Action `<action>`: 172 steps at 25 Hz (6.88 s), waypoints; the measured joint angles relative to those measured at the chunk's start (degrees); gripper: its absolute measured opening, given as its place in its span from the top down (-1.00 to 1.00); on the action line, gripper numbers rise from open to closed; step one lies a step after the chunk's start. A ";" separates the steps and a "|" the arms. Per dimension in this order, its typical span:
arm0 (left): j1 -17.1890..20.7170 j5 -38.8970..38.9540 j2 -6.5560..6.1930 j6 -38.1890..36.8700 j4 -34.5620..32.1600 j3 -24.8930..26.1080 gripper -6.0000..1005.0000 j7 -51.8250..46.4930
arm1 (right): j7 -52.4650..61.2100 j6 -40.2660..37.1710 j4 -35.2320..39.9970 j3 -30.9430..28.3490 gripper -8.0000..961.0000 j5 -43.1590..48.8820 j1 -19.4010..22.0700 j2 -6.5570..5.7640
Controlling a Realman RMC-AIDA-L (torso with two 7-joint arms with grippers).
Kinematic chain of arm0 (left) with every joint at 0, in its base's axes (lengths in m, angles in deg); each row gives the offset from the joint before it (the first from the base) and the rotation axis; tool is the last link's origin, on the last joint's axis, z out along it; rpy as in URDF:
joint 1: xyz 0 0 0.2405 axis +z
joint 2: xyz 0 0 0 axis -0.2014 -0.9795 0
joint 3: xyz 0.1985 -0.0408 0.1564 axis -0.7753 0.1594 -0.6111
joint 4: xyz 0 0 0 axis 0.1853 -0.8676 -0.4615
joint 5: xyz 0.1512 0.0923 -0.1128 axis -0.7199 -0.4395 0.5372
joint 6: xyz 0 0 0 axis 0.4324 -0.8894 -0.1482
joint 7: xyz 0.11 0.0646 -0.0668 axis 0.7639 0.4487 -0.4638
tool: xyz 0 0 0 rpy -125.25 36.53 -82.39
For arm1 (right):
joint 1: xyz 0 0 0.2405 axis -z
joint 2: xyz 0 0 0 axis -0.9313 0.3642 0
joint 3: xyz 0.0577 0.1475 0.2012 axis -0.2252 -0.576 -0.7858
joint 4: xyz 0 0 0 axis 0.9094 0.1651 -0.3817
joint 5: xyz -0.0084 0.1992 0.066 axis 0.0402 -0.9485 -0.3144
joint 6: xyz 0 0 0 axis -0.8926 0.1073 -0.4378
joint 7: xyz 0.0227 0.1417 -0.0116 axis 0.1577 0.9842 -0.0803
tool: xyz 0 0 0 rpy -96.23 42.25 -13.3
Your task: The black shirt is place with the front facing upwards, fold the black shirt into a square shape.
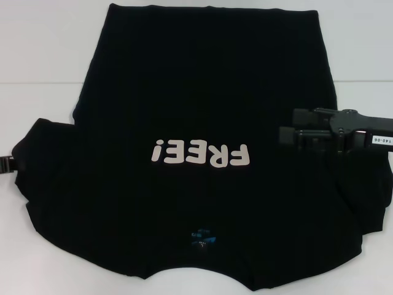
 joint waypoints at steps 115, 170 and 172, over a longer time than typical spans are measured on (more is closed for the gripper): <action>-0.87 1.86 2.07 -0.81 0.40 -5.16 -0.50 -6.88 | 0.01 1.15 0.70 -0.22 -0.89 -0.09 -0.12 -1.03; -10.39 3.90 10.47 -5.93 -6.01 -15.07 0.08 -3.83 | 3.02 2.62 0.67 -3.92 -0.88 -0.18 0.38 -2.61; -9.53 6.25 10.28 -7.99 -7.24 -14.92 0.00 -2.75 | 6.27 3.73 0.67 -3.67 -0.88 0.27 0.52 -3.47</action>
